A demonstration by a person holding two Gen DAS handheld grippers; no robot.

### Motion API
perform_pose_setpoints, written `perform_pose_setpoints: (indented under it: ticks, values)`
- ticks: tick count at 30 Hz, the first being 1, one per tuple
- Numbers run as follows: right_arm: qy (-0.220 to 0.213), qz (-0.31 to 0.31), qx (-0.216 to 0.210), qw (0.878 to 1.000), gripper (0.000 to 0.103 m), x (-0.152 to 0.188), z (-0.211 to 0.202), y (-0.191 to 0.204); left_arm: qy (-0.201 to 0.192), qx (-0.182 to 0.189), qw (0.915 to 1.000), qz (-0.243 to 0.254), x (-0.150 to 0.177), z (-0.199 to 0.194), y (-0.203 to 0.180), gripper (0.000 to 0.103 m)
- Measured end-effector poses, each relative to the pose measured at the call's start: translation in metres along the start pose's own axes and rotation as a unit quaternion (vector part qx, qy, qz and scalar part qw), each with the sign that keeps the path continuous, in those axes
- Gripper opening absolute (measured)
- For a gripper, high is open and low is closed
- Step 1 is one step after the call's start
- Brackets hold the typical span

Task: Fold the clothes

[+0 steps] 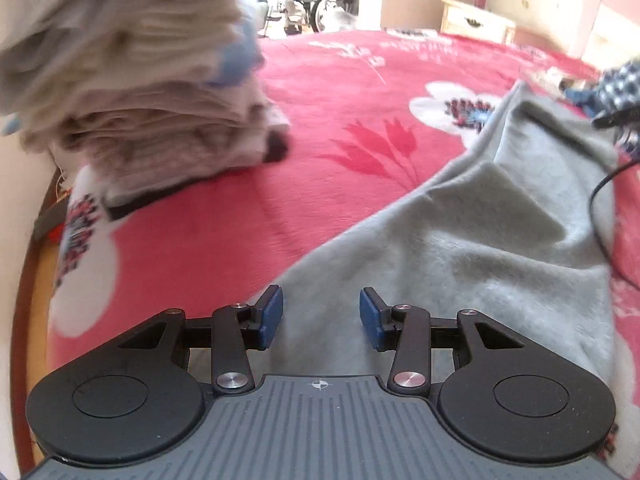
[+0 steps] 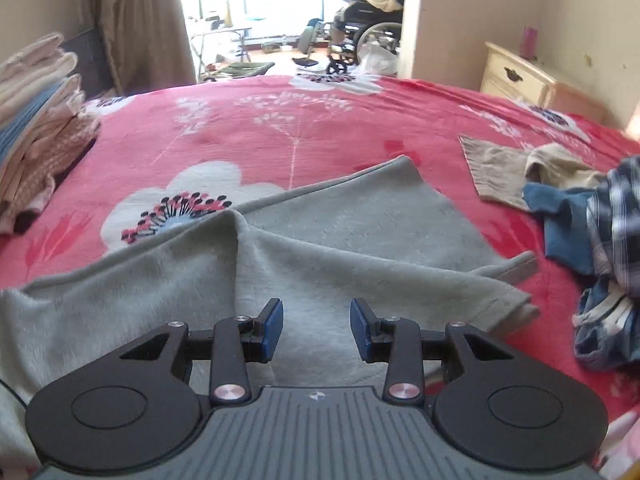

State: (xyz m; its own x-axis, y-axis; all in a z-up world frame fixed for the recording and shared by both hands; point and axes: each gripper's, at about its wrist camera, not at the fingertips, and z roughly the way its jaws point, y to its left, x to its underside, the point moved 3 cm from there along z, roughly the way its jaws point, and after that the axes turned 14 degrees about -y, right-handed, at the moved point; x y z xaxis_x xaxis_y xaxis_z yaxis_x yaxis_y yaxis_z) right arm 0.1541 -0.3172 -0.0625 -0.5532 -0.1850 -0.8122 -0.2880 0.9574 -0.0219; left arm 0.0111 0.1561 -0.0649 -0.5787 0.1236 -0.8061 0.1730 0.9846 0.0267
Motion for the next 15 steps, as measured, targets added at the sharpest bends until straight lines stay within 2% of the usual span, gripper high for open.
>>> perform_pose_setpoints:
  ticks: [5, 9, 10, 11, 12, 13, 15]
  values:
    - [0.017, -0.080, -0.027, 0.996, 0.048, 0.016, 0.016, 0.021, 0.009, -0.031, 0.9995, 0.005, 0.006, 0.018, -0.011, 0.043]
    - [0.030, -0.144, -0.048, 0.988, 0.045, 0.029, 0.028, 0.038, 0.010, -0.038, 0.9991, 0.012, 0.008, 0.019, -0.012, 0.044]
    - [0.033, -0.159, -0.053, 0.985, 0.038, 0.032, 0.031, 0.042, 0.010, -0.040, 0.9990, 0.015, 0.009, 0.020, -0.013, 0.044]
    - [0.035, -0.163, -0.050, 0.985, 0.036, 0.031, 0.035, 0.040, 0.009, -0.041, 0.9989, 0.018, 0.009, 0.021, -0.013, 0.044]
    - [0.032, -0.163, -0.046, 0.985, 0.015, 0.027, 0.036, 0.037, 0.009, -0.042, 0.9989, 0.020, 0.010, 0.022, -0.014, 0.045]
    - [0.031, -0.174, -0.037, 0.984, 0.005, 0.020, 0.036, 0.035, 0.008, -0.043, 0.9988, 0.021, 0.010, 0.022, -0.014, 0.045]
    - [-0.003, -0.217, -0.002, 0.976, 0.005, 0.003, 0.033, 0.030, 0.006, -0.045, 0.9988, 0.022, 0.010, 0.022, -0.014, 0.045]
